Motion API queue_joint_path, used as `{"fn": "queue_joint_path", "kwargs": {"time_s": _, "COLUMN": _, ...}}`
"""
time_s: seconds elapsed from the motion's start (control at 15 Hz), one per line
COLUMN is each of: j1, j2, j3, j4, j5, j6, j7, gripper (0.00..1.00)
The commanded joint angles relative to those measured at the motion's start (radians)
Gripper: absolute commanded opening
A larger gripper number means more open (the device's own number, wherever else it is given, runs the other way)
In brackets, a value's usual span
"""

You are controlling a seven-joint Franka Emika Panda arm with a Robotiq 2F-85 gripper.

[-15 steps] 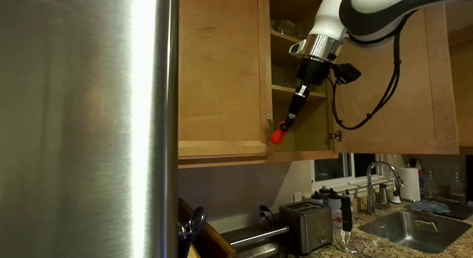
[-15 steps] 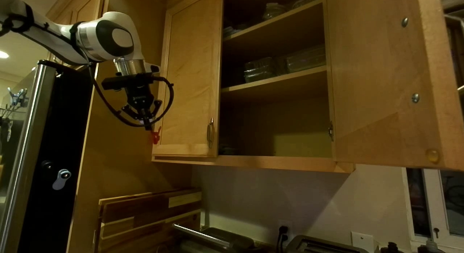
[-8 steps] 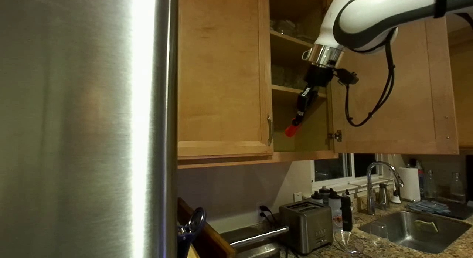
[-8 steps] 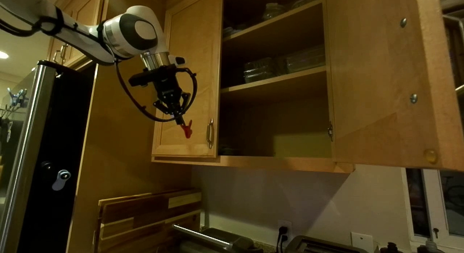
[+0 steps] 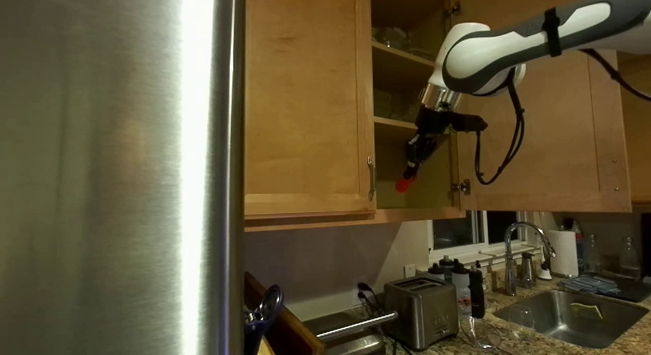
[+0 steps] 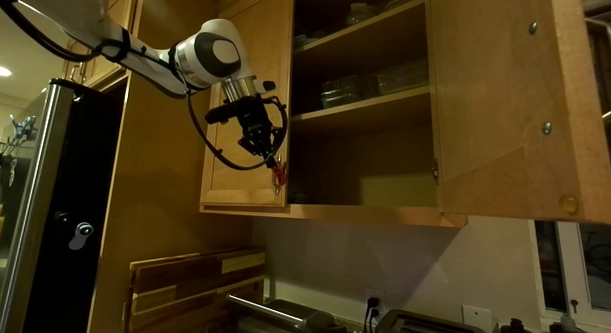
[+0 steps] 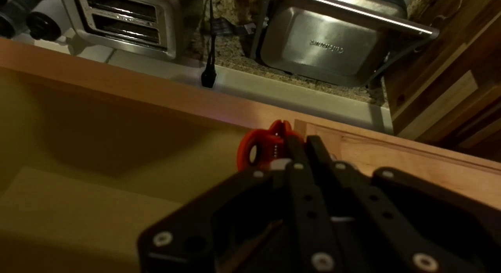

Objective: Open the cupboard, take the orange clamp and put it inside

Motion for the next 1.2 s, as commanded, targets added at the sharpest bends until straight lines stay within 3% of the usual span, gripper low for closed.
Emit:
{"fn": "queue_joint_path", "kwargs": {"time_s": 0.0, "j1": -0.016, "j2": 0.077, "j3": -0.016, "j4": 0.065, "j5": 0.012, "j6": 0.032, "j7": 0.063, "gripper": 0.03}}
{"fn": "queue_joint_path", "kwargs": {"time_s": 1.13, "j1": -0.028, "j2": 0.370, "j3": -0.054, "j4": 0.315, "j5": 0.095, "j6": 0.046, "j7": 0.100, "gripper": 0.03}}
